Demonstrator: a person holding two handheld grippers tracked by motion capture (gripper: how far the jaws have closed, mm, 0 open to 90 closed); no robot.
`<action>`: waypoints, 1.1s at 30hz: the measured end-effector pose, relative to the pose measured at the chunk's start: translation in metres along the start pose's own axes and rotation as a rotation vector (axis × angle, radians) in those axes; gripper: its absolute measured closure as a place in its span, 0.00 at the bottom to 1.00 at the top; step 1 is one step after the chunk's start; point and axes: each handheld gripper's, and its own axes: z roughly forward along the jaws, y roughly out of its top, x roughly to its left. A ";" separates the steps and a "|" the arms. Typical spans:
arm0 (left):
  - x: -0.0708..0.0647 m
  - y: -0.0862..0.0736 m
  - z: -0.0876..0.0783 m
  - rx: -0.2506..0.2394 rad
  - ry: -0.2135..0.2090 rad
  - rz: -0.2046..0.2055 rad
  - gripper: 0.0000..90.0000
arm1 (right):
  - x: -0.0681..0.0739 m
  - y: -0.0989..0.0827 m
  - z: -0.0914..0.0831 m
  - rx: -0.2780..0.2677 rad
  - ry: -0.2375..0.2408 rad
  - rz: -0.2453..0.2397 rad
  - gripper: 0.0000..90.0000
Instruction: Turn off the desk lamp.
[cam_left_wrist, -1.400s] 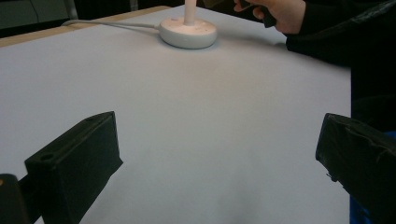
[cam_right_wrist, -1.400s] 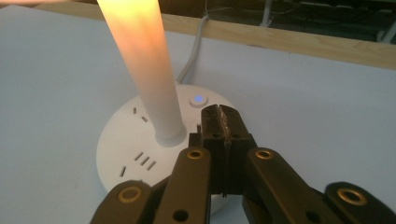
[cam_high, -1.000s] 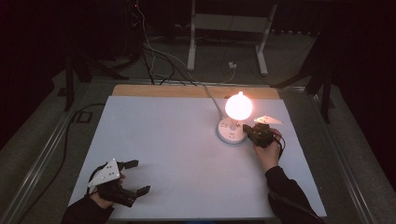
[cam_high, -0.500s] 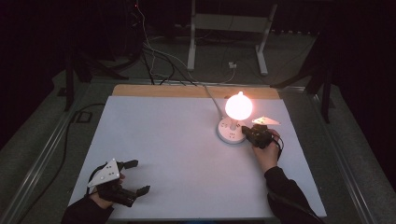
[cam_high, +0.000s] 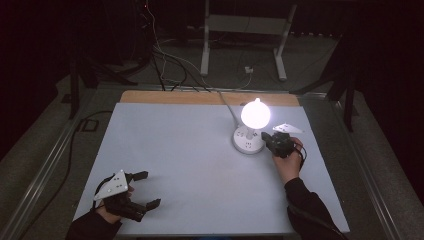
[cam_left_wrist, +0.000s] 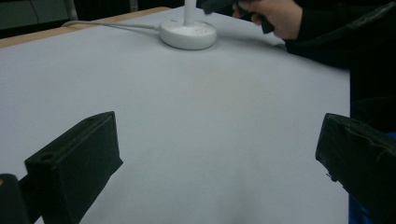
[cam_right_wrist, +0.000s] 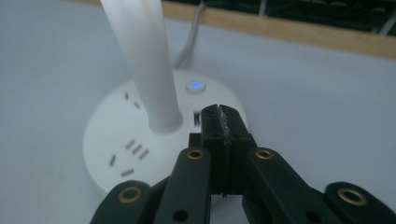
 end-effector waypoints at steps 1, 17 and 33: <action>0.000 0.000 0.000 0.003 0.000 -0.001 0.01 | 0.000 0.003 -0.003 -0.013 0.002 0.008 1.00; -0.001 0.000 0.000 0.003 -0.001 -0.001 0.01 | -0.004 0.012 -0.014 -0.056 0.008 0.033 1.00; -0.001 0.000 0.000 0.001 -0.001 0.001 0.01 | 0.004 -0.004 0.005 0.021 0.011 0.000 1.00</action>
